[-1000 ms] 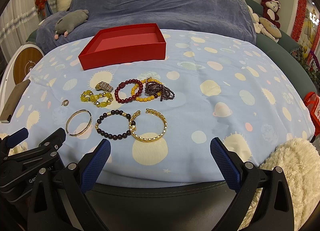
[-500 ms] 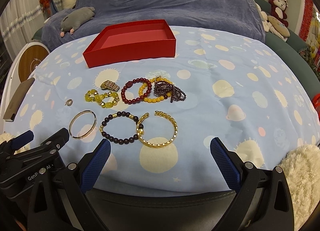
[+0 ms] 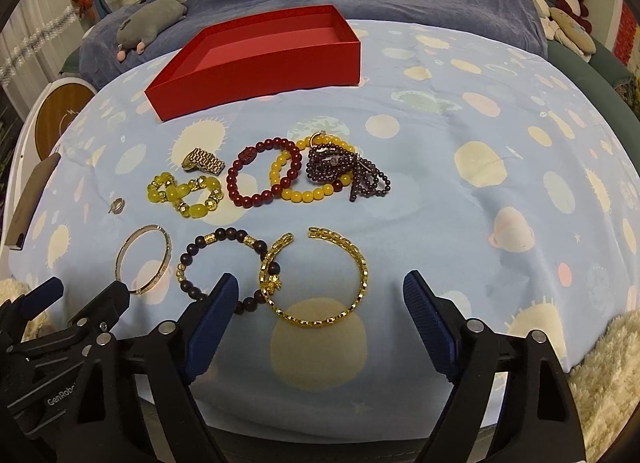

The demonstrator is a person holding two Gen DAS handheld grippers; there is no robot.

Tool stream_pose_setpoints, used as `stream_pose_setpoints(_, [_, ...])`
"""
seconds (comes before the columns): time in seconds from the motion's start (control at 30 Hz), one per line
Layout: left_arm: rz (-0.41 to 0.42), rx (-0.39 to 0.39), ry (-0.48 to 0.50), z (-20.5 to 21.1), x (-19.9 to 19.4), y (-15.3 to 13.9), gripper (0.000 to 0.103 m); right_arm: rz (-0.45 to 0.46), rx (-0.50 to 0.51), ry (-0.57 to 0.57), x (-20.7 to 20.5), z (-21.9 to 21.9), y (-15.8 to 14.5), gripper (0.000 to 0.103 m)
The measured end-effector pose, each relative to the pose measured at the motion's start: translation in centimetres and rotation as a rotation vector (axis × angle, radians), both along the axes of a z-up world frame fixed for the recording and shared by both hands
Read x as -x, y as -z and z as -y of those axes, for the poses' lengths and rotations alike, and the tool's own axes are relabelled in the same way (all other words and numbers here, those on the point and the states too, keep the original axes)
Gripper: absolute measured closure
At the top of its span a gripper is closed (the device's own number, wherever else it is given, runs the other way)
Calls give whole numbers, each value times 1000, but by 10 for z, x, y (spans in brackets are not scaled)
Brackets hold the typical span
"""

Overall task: Organize jewelry
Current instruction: 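Grasp the rose-gold bangle with the left gripper while the right gripper grasps the gold beaded cuff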

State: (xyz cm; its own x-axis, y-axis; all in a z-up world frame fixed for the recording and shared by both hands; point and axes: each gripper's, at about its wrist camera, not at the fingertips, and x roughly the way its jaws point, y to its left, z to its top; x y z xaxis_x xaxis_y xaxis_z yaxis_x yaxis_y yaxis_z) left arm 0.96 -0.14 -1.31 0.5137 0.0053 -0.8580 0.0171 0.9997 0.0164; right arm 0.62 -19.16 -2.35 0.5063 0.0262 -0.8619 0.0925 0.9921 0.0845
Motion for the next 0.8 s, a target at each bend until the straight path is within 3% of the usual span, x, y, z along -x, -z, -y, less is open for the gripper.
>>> stream_pose_setpoints(0.27, [-24,7,11,2,-3,6,7,-18,-7,-42,-5,-5,8,46])
stream_pose_setpoints(0.5, [-28,12,4,0,-6,9,7,-10,-10,-47,-2,-4,7,46])
stream_pose_setpoints(0.8, [-64,-8,68,18,-22,20,7,-2,-40,8,8,12,0,46])
